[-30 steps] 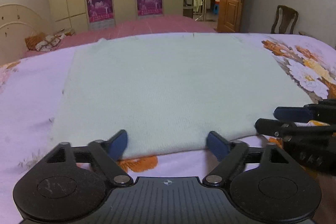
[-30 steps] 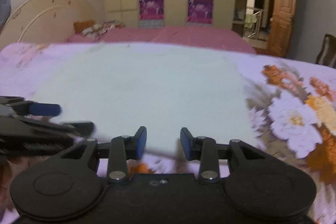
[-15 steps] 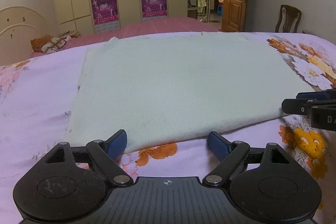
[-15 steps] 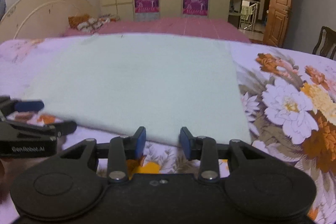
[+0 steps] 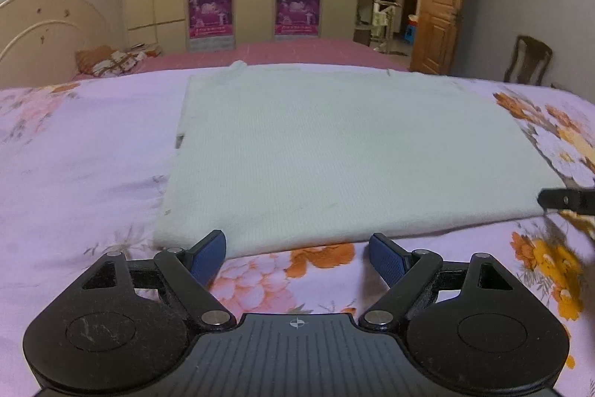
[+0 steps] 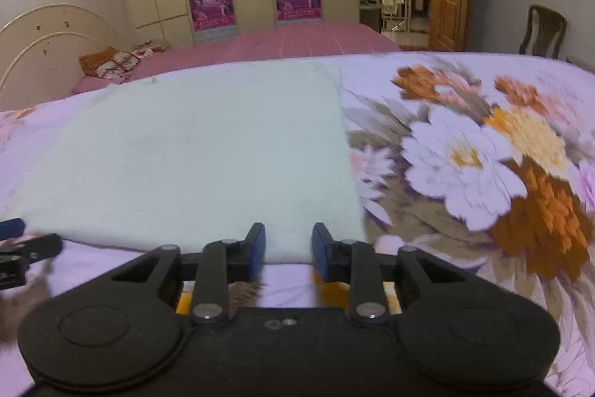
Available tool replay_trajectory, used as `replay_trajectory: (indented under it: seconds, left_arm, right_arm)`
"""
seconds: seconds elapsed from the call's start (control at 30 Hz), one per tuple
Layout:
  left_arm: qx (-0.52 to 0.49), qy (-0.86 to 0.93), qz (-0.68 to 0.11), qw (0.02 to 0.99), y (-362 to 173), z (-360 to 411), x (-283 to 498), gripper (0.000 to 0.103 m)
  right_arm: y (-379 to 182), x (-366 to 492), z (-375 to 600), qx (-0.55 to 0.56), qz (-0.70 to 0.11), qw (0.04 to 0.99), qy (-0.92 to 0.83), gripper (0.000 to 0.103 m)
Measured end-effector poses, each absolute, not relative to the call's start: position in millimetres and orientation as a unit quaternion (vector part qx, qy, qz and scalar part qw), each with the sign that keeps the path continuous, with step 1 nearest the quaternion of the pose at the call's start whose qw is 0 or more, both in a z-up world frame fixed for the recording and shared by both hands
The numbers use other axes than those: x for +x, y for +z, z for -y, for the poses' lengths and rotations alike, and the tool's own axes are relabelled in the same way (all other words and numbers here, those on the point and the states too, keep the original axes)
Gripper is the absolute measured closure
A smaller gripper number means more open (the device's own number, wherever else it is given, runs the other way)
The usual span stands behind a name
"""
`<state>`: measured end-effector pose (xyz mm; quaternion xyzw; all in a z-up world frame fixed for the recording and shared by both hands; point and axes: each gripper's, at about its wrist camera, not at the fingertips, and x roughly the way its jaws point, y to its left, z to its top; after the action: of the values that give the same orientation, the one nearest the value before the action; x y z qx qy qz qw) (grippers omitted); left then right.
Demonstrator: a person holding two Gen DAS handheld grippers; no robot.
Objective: Fold small clothes
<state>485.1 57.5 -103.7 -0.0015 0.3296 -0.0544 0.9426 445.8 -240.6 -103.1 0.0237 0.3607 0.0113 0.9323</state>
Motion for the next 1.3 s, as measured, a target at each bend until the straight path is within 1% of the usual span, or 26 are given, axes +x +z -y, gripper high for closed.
replay_trajectory:
  seconds: [0.17, 0.43, 0.53, 0.67, 0.77, 0.8, 0.87, 0.97, 1.03, 1.07, 1.1, 1.13, 1.17, 1.3]
  left_arm:
    - [-0.034, -0.045, -0.335, 0.941, -109, -67, 489, 0.019]
    - [-0.015, -0.041, -0.343, 0.938, -112, -61, 494, 0.019]
    - [-0.006, -0.039, -0.345, 0.938, -112, -58, 494, 0.019]
    - [0.009, -0.041, -0.35, 0.936, -111, -52, 496, 0.014]
    - [0.007, -0.035, -0.348, 0.937, -102, -53, 489, 0.014]
    - [-0.006, -0.031, -0.331, 0.943, -96, -56, 481, 0.014]
    - [-0.047, -0.034, -0.313, 0.948, -88, -67, 467, 0.014]
    - [-0.135, -0.035, -0.323, 0.936, -90, -83, 459, 0.015]
    - [-0.212, -0.028, -0.335, 0.918, -99, -95, 462, 0.029]
    - [-0.256, -0.019, -0.336, 0.906, -105, -103, 464, 0.035]
    - [-0.294, -0.012, -0.328, 0.898, -110, -109, 465, 0.035]
    - [-0.334, -0.008, -0.315, 0.888, -114, -116, 466, 0.035]
    - [-0.374, -0.003, -0.304, 0.876, -120, -121, 468, 0.035]
    - [-0.457, 0.012, -0.27, 0.847, -135, -132, 485, 0.035]
  right_arm:
    - [-103, 446, 244, 0.019, -0.36, 0.933, 0.01, 0.077]
    - [-106, 442, 246, 0.019, -0.351, 0.936, 0.019, 0.076]
    - [-108, 440, 238, -0.015, -0.345, 0.938, 0.021, 0.074]
    - [-107, 442, 235, -0.03, -0.345, 0.938, 0.022, 0.073]
    - [-104, 445, 236, -0.036, -0.357, 0.933, 0.031, 0.072]
    - [-100, 446, 237, -0.038, -0.364, 0.93, 0.035, 0.072]
    - [-89, 442, 240, -0.026, -0.365, 0.93, 0.046, 0.064]
    - [-78, 428, 242, -0.015, -0.351, 0.934, 0.06, 0.063]
    - [-74, 422, 239, -0.005, -0.348, 0.934, 0.076, 0.065]
    - [-72, 421, 236, 0.001, -0.346, 0.934, 0.085, 0.065]
    - [-69, 420, 233, 0.007, -0.344, 0.934, 0.092, 0.066]
    - [-67, 420, 231, 0.014, -0.343, 0.934, 0.1, 0.069]
    - [-64, 421, 229, 0.023, -0.342, 0.933, 0.106, 0.075]
    - [-59, 433, 227, 0.062, -0.345, 0.929, 0.117, 0.082]
